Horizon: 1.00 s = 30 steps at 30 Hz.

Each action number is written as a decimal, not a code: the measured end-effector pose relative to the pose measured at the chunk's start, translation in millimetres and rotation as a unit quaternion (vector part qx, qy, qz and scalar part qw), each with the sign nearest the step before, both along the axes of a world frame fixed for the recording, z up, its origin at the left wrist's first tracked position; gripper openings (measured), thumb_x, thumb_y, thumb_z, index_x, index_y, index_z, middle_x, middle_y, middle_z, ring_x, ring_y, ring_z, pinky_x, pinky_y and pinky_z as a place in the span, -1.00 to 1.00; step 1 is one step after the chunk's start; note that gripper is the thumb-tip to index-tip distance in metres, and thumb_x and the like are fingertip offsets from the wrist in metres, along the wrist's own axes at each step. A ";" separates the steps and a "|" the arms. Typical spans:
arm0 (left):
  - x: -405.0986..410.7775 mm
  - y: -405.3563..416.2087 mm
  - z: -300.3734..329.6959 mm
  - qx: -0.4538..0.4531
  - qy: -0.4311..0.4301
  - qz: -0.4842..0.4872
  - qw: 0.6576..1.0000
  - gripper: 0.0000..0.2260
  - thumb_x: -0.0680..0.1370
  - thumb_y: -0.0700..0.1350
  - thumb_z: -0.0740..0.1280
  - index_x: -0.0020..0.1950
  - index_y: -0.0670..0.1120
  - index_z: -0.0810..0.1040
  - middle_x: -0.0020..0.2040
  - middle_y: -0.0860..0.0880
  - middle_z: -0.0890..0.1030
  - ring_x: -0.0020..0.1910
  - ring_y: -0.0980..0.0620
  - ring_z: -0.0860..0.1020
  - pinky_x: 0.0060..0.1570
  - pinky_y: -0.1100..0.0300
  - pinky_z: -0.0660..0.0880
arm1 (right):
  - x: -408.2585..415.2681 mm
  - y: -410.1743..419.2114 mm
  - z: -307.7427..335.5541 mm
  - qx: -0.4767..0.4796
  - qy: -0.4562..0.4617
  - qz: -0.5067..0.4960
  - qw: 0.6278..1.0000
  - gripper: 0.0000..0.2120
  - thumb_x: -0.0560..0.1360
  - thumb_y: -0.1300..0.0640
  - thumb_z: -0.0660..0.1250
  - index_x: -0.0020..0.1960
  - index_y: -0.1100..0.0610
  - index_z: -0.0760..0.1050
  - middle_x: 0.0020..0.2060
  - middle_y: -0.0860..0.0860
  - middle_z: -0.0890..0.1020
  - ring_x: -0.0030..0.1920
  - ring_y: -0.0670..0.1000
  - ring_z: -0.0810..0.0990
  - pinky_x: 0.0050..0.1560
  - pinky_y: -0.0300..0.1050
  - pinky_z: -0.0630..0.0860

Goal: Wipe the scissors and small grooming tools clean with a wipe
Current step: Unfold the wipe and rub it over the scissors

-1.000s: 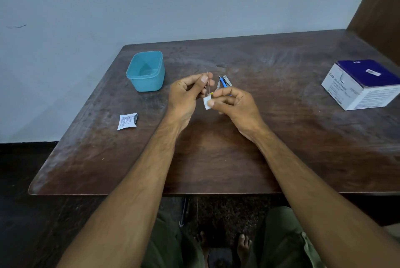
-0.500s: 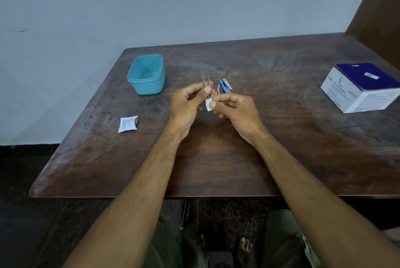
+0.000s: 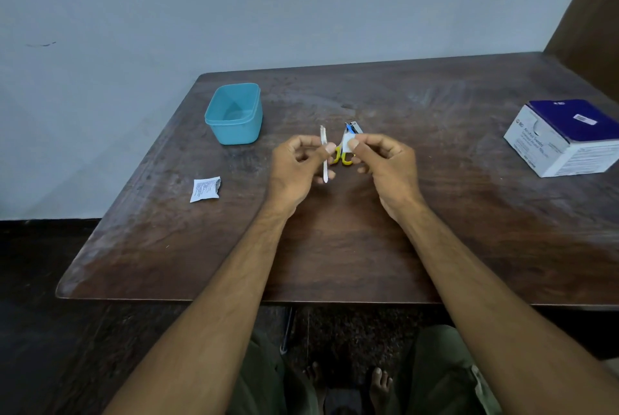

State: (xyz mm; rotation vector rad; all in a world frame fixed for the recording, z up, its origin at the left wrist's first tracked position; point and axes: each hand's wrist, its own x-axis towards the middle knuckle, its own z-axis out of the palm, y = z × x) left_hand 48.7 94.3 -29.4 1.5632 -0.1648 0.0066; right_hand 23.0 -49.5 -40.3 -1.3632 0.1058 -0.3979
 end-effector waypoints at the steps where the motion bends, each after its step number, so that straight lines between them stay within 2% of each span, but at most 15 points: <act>1: -1.5 -1.9 -1.2 0.012 -0.004 -0.006 1.000 -0.88 0.49 -0.16 0.45 -0.03 -0.12 0.55 -0.30 -0.03 0.66 -0.45 0.02 0.62 -0.47 0.25 0.53 | -0.2 0.6 -0.2 -0.007 0.000 0.004 1.000 -0.94 0.47 0.23 0.44 -0.10 0.08 0.66 -0.27 0.03 0.68 -0.31 -0.07 0.59 -0.34 -0.30 0.47; 3: -3.6 -4.6 -4.1 0.025 -0.015 -0.026 0.999 -0.86 0.48 -0.20 0.46 -0.01 -0.16 0.56 -0.31 -0.04 0.65 -0.47 0.03 0.61 -0.47 0.24 0.54 | -0.6 2.0 -0.4 -0.024 0.001 0.011 1.000 -0.94 0.47 0.22 0.44 -0.09 0.10 0.66 -0.24 0.07 0.68 -0.27 -0.04 0.58 -0.34 -0.30 0.46; 8: -4.8 -7.2 -8.1 0.050 -0.042 -0.043 0.997 -0.84 0.46 -0.22 0.47 0.01 -0.16 0.60 -0.30 -0.05 0.65 -0.45 0.00 0.62 -0.46 0.27 0.53 | 0.6 2.8 -0.6 -0.038 0.012 0.004 0.999 -0.95 0.46 0.19 0.46 -0.09 0.08 0.68 -0.23 0.03 0.70 -0.24 -0.08 0.59 -0.33 -0.30 0.46; 14: -5.0 -10.4 -11.6 0.082 -0.064 -0.034 0.994 -0.84 0.47 -0.21 0.46 0.03 -0.18 0.63 -0.22 -0.14 0.67 -0.45 -0.02 0.59 -0.45 0.27 0.52 | 0.6 1.2 -2.7 -0.065 0.029 0.039 0.997 -0.98 0.45 0.12 0.47 -0.15 0.05 0.68 -0.38 -0.02 0.67 -0.28 -0.14 0.59 -0.36 -0.32 0.45; 17: -6.1 -8.7 -12.1 0.083 -0.056 -0.053 0.994 -0.92 0.51 -0.19 0.42 -0.01 -0.14 0.63 -0.27 -0.08 0.67 -0.44 0.03 0.59 -0.41 0.28 0.52 | 4.3 -0.8 -0.8 0.005 0.033 0.017 0.999 -0.93 0.48 0.16 0.43 -0.18 0.08 0.65 -0.41 -0.08 0.64 -0.36 -0.16 0.53 -0.40 -0.31 0.40; 20: -6.5 -6.3 -13.9 0.078 -0.033 -0.073 0.994 -0.92 0.54 -0.25 0.37 0.00 -0.22 0.61 -0.29 -0.10 0.65 -0.45 0.10 0.57 -0.38 0.31 0.50 | 6.9 -5.6 0.7 0.081 0.030 -0.008 0.996 -0.91 0.48 0.19 0.42 -0.20 0.10 0.63 -0.43 -0.11 0.61 -0.41 -0.18 0.49 -0.42 -0.30 0.36; 22: -6.1 -5.2 -14.1 0.068 -0.024 -0.063 0.995 -0.91 0.54 -0.28 0.36 0.00 -0.28 0.60 -0.29 -0.12 0.64 -0.45 0.13 0.58 -0.37 0.32 0.51 | 5.9 -5.1 -0.3 0.054 0.027 0.001 0.998 -0.90 0.48 0.18 0.43 -0.21 0.08 0.64 -0.41 -0.10 0.62 -0.41 -0.18 0.49 -0.42 -0.30 0.36; 26: -6.7 -4.5 -13.3 0.047 -0.023 -0.032 0.998 -0.90 0.52 -0.29 0.38 -0.02 -0.31 0.61 -0.28 -0.15 0.63 -0.42 0.11 0.59 -0.34 0.28 0.54 | 2.7 2.1 -2.9 -0.058 0.030 0.015 0.998 -0.99 0.44 0.15 0.48 -0.16 0.07 0.66 -0.32 -0.03 0.64 -0.40 -0.17 0.48 -0.43 -0.30 0.39; 30: -8.3 -7.1 -13.3 0.050 -0.029 -0.023 0.998 -0.90 0.51 -0.31 0.39 -0.04 -0.34 0.60 -0.31 -0.14 0.62 -0.45 0.13 0.57 -0.37 0.30 0.53 | 3.9 0.5 -0.3 -0.026 0.027 -0.011 0.999 -0.99 0.45 0.17 0.47 -0.14 0.10 0.66 -0.37 -0.04 0.64 -0.41 -0.19 0.49 -0.43 -0.32 0.39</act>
